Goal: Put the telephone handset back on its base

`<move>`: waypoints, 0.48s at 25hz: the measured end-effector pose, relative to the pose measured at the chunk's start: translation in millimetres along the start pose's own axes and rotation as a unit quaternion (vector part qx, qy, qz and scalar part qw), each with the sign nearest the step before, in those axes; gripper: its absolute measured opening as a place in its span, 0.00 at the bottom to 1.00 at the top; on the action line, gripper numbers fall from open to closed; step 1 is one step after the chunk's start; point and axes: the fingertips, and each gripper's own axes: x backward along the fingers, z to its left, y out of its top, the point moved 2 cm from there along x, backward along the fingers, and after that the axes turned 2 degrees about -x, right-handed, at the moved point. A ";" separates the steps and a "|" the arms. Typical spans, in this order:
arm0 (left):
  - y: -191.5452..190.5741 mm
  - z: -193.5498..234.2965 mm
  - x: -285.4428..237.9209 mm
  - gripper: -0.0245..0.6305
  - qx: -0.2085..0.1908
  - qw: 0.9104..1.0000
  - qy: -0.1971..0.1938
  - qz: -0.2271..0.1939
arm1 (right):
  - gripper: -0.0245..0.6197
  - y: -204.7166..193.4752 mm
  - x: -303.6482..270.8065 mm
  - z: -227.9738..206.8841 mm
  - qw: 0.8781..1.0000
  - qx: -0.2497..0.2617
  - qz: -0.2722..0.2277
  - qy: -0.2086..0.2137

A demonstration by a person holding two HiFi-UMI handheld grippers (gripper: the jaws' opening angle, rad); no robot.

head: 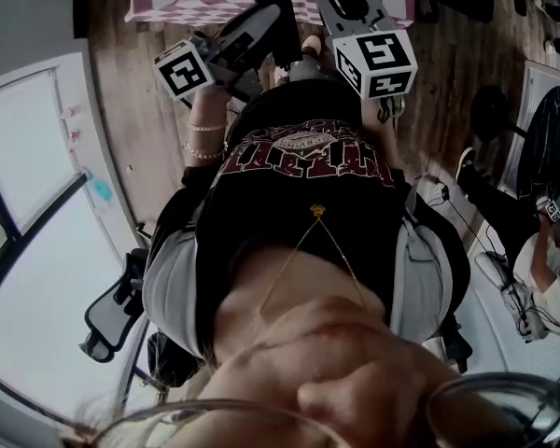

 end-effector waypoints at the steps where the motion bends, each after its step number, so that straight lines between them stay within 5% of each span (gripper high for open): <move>1: 3.1 1.0 -3.7 0.16 -0.002 1.000 0.002 -0.001 | 0.08 1.9 -4.2 -3.3 1.000 -0.002 -0.001 0.004; 12: 54.1 40.2 -69.3 0.16 -0.009 1.000 0.018 0.002 | 0.08 25.4 -60.7 -73.9 1.000 -0.008 -0.002 0.024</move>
